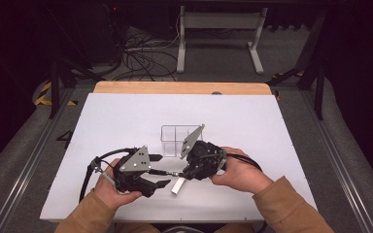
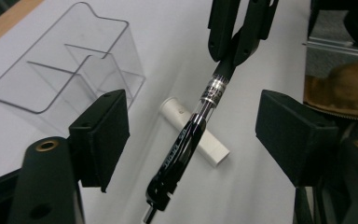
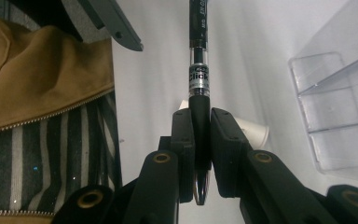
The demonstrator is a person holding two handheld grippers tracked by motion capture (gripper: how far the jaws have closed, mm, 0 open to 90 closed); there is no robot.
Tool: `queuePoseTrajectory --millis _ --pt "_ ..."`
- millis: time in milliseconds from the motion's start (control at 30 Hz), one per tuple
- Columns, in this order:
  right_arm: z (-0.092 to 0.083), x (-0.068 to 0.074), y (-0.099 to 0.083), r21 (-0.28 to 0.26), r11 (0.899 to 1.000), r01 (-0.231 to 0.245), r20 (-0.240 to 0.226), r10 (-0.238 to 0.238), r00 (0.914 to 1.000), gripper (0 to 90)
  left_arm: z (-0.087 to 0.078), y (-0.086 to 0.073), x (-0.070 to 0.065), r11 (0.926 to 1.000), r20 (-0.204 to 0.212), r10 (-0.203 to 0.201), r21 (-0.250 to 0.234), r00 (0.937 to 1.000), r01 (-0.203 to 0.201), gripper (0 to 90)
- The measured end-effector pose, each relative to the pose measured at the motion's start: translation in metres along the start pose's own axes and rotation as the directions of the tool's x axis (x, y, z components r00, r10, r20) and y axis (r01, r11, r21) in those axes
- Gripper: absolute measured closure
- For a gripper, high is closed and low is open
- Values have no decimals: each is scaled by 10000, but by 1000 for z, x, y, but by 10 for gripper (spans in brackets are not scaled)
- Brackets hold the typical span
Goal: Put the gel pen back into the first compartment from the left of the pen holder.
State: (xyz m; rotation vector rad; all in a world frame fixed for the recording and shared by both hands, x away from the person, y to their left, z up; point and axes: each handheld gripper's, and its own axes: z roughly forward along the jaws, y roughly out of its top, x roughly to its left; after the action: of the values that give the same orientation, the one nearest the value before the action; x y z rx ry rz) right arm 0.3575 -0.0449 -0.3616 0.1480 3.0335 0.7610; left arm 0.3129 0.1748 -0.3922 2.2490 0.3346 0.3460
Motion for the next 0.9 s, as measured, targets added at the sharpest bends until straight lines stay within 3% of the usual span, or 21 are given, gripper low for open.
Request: queuePoseTrajectory --millis 433,700,900 --pt "6 4 1 182 9991 373 -385 -365 9986 804 13 0 4 9970 1087 449 576 9931 -514 445" --pt "6 4 3 81 9989 464 -488 -459 9978 804 18 0 4 9946 1409 586 766 9883 -699 551" --pt "6 4 3 0 9989 463 -552 -462 9974 804 20 -1 1 9892 1435 915 1010 9854 -1065 602"
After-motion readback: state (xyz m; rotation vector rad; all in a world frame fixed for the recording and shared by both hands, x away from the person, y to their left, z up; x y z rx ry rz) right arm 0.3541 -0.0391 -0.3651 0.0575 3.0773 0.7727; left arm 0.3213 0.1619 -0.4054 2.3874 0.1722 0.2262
